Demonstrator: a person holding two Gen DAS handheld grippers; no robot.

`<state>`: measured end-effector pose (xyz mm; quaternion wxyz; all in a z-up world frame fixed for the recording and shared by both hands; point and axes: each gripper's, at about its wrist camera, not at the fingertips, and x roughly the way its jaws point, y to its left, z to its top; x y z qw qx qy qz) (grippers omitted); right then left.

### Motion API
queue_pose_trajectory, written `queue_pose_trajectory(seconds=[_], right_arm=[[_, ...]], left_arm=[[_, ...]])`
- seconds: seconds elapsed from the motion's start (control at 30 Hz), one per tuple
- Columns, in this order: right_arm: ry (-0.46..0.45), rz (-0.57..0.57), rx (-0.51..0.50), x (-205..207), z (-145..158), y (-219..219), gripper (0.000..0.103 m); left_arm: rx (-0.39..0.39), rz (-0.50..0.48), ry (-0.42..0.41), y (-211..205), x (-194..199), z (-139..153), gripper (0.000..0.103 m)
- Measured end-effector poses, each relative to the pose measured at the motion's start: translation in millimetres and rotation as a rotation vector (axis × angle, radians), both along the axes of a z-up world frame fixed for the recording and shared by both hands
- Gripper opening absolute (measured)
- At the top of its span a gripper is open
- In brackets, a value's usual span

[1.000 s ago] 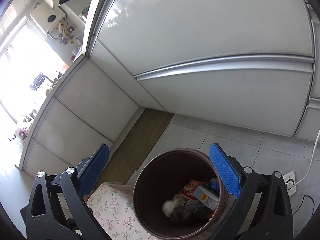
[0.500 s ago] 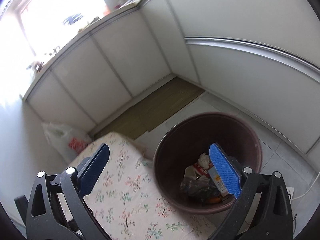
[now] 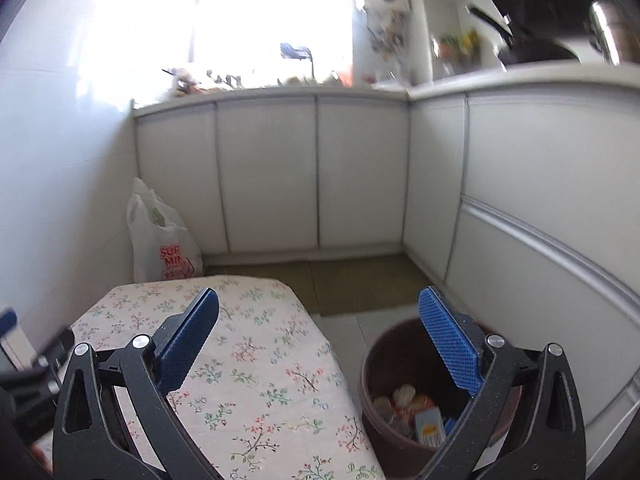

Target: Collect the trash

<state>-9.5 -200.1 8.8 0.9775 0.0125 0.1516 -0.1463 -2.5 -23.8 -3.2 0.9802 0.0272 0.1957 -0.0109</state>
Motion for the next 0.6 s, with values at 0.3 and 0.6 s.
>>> queue_pose_trajectory(seconds=[0.3, 0.6], right_arm=[[0.21, -0.026, 0.064, 9.4, -26.9, 9.1, 0.096], [0.226, 0.003, 0.022, 16.9, -41.4, 17.1, 0.096]], left_arm=[[-0.183, -0.034, 0.217, 32.6, 16.1, -12.6, 0.096], [-0.154, -0.081, 0.272, 13.1, 18.1, -25.4, 0.096]])
